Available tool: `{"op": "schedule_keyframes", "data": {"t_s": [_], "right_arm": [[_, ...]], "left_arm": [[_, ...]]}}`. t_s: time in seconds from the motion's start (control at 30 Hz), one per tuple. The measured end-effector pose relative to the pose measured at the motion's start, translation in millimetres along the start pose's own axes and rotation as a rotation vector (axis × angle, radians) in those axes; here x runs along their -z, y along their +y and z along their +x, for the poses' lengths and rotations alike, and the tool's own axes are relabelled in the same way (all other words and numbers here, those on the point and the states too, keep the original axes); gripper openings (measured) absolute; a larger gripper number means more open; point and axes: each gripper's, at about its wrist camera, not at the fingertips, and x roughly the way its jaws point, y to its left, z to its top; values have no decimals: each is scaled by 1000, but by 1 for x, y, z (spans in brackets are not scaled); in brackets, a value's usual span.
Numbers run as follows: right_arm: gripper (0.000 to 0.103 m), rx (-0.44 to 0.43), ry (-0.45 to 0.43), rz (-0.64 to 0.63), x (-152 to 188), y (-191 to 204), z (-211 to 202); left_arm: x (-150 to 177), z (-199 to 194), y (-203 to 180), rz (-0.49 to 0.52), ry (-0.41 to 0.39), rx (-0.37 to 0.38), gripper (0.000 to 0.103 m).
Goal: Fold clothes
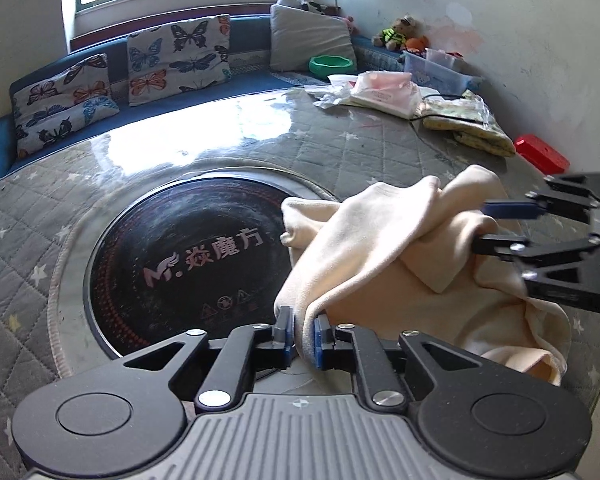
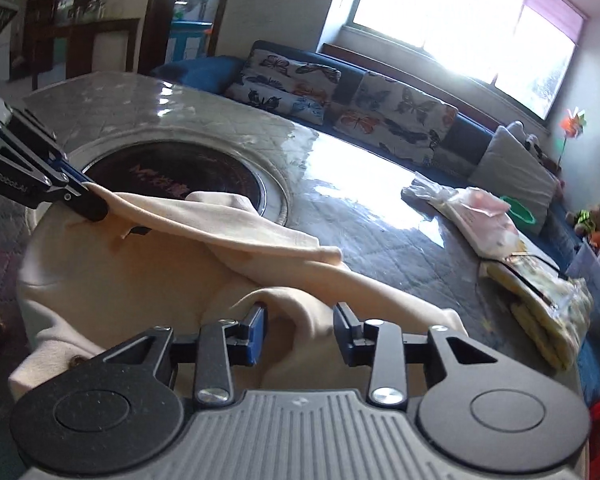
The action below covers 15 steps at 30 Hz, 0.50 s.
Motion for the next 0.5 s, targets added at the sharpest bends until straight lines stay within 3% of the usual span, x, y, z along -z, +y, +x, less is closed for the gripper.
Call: {"op": "schedule_keyframes", "data": {"t_s": [0.03, 0.07, 0.17, 0.5], "right_arm": [[26, 0, 5, -1, -1, 1, 2], [13, 2, 8, 8, -1, 0, 3], [6, 19, -6, 52, 0, -8, -4], [4, 150, -10, 214, 20, -50, -46]], "left_arm": [[-1, 1, -3, 12, -1, 2, 16], [-3, 2, -6, 26, -2, 5, 22], [-10, 5, -20, 79, -26, 9, 44], [-36, 48, -72, 218, -52, 45, 46]]}}
